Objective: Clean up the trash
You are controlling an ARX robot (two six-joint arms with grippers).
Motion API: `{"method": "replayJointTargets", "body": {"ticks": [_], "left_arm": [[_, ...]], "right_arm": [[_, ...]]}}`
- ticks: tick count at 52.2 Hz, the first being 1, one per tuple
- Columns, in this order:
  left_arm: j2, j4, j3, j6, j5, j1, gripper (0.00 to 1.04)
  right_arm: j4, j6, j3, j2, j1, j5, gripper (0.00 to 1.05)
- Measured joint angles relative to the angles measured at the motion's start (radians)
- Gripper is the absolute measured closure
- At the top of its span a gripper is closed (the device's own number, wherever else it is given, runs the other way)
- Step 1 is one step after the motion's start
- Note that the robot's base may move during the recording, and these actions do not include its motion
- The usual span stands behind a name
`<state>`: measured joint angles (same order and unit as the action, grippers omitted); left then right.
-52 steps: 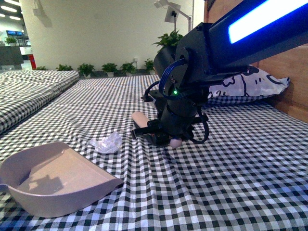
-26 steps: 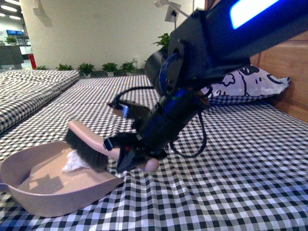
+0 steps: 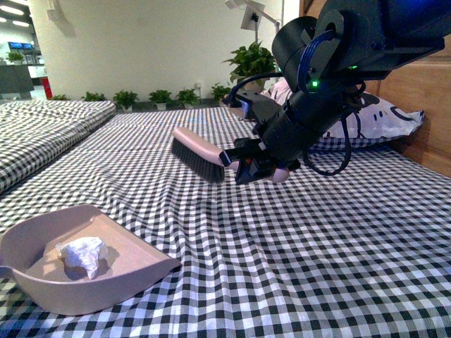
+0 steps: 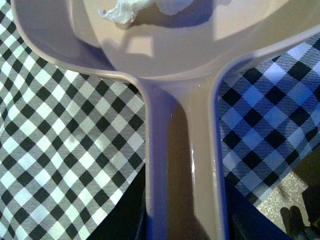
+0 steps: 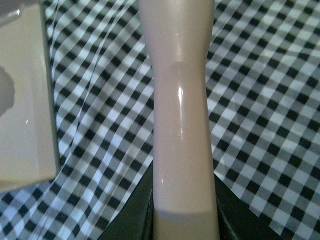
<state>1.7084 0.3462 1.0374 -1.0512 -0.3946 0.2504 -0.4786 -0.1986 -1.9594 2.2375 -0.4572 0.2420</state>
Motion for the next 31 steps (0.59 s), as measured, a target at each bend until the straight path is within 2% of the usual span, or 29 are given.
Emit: {"method": "replayJointTargets", "body": {"ticks": [13, 15, 23, 31], "left_arm": [[0.000, 0.000, 0.000, 0.000, -0.001, 0.000, 0.79], [-0.003, -0.042, -0.013, 0.019, -0.013, 0.000, 0.79], [-0.034, -0.366, -0.100, 0.249, -0.022, -0.006, 0.79], [-0.118, -0.449, -0.100, 0.502, -0.019, -0.014, 0.79]], "right_arm": [[0.100, 0.114, 0.094, -0.056, 0.071, 0.014, 0.85], [0.109, 0.129, 0.118, -0.078, 0.092, 0.022, 0.85], [0.140, 0.176, 0.227, -0.212, 0.205, 0.086, 0.85], [0.134, 0.187, 0.314, -0.370, 0.317, 0.172, 0.85]]}}
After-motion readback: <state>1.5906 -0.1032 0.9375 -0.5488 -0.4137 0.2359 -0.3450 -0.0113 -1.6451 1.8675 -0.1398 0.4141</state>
